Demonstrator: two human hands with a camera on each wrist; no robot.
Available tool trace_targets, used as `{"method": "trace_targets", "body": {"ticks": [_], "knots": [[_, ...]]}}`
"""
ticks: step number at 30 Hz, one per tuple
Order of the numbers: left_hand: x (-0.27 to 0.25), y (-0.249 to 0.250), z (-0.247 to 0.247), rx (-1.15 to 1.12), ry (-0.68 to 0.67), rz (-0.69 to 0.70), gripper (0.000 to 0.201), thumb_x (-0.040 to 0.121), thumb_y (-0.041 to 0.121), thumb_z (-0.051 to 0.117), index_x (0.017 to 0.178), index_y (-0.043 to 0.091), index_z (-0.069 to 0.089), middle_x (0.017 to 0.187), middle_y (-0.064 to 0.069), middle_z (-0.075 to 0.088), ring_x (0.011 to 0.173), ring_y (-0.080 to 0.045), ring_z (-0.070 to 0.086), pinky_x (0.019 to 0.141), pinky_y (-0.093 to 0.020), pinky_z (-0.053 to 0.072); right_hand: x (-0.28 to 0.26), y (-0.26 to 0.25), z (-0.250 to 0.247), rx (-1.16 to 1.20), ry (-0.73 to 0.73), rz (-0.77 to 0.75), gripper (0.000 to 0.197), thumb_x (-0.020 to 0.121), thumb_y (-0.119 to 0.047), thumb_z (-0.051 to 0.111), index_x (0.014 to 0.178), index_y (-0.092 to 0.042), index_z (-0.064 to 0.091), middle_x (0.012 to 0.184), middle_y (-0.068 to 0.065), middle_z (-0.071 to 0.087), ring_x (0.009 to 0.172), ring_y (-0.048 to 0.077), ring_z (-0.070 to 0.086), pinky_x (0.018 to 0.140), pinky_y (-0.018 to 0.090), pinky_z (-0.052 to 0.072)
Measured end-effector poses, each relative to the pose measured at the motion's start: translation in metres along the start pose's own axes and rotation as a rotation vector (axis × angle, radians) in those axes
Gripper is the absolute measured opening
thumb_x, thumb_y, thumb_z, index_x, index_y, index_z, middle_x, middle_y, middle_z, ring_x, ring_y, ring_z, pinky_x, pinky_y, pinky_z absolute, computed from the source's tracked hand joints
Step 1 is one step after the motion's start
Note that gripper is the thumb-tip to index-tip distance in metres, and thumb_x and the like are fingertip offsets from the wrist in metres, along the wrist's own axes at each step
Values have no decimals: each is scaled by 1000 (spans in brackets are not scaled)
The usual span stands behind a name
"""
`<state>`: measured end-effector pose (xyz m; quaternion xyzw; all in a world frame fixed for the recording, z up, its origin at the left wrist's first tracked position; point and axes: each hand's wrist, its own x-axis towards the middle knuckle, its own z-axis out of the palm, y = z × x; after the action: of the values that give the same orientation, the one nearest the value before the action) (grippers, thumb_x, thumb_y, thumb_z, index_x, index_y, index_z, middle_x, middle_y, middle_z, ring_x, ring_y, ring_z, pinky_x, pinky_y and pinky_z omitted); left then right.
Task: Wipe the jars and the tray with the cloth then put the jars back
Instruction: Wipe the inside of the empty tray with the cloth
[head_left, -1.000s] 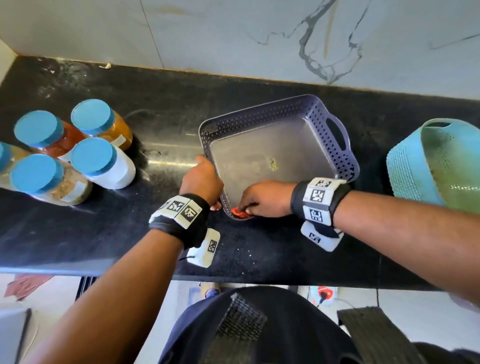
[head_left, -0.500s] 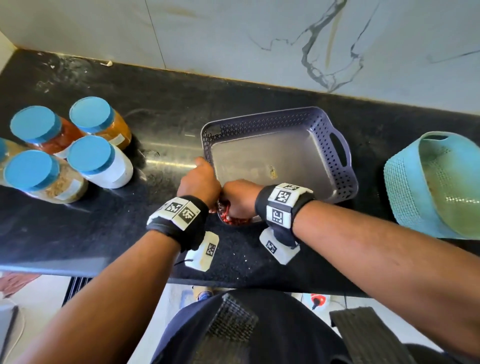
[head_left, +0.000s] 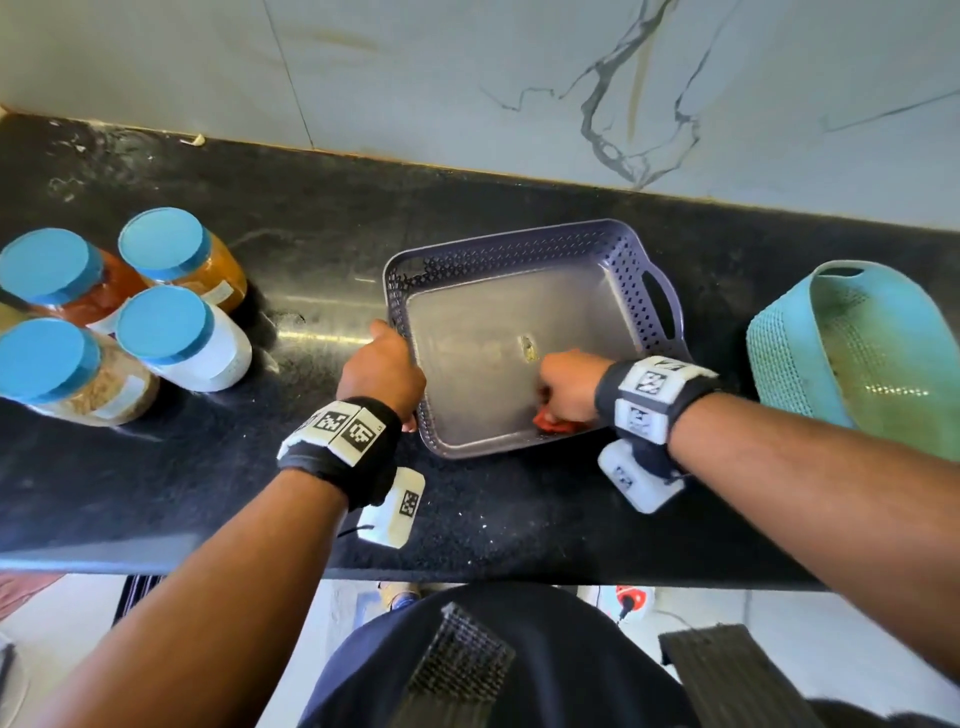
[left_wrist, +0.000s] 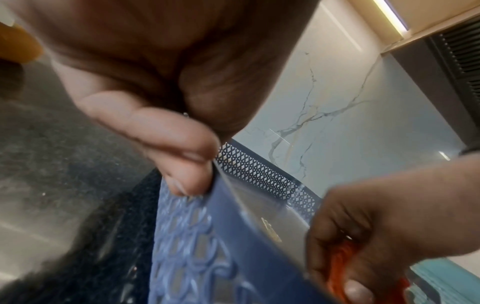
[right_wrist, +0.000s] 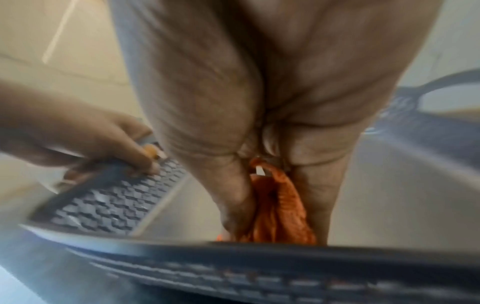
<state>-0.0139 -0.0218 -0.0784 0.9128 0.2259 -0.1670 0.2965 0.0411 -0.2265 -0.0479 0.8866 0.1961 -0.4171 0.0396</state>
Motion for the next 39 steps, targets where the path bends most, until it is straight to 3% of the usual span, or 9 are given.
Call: {"method": "trace_targets", "body": {"ticks": [6,15,20,23,28,31,34,36,39], "knots": [[-2,1,-3,45,-10,17,21,103,19,51,113,5,39,116,-33,67,108,-51,67,92,-50,52,12,-78,22,158,38,-257,27,91,-6,61,110,-14,77,109,6,74,95,25,65,78,25,48],[0,-10,-14,-10,-3,-34,24,99,19,55,113,6,41,104,-27,72,92,-46,72,90,-48,57,-22,71,6,71,100,109,21,94,-14,62,108,-15,77,111,6,75,104,27,68,83,24,47],[6,-15,-26,-173,23,-65,91,81,46,81,150,11,33,123,-24,71,108,-43,70,100,-49,54,-21,42,31,265,141,51,25,97,-16,58,118,-14,73,123,10,70,113,31,64,93,30,48],[-2,-20,-24,-172,65,-49,84,86,42,82,148,5,38,128,-23,66,121,-44,62,103,-49,49,-13,11,47,415,215,-51,26,100,-15,55,118,-14,73,123,8,70,115,28,63,94,27,45],[-2,-25,-12,-92,122,-122,43,95,30,67,120,7,40,102,-23,72,96,-47,71,89,-48,56,-2,-24,58,355,175,-211,39,92,0,51,119,-15,74,125,6,71,117,27,63,102,30,48],[10,-30,-8,-150,138,-165,28,92,18,55,114,13,39,87,-20,73,71,-41,75,78,-50,64,-8,-14,59,272,93,-247,39,89,2,53,114,-15,77,117,6,75,109,25,67,97,32,53],[13,-36,-6,-181,173,-170,21,94,14,50,113,15,41,87,-17,73,64,-38,74,76,-47,64,-23,10,60,30,-43,-278,39,85,3,52,108,-14,78,109,7,76,102,27,68,91,34,55],[4,-30,-11,-207,172,-183,22,94,10,50,113,14,41,93,-16,73,57,-32,72,72,-38,62,-31,24,58,-151,-47,-301,30,80,2,52,91,-11,75,95,10,70,91,31,63,79,34,52],[-13,-22,-16,-235,133,-172,21,99,0,53,111,6,37,76,-8,57,26,-5,53,37,-13,40,-32,32,43,-294,-8,-291,16,80,1,56,83,-7,70,89,13,59,89,34,62,69,32,44]]}}
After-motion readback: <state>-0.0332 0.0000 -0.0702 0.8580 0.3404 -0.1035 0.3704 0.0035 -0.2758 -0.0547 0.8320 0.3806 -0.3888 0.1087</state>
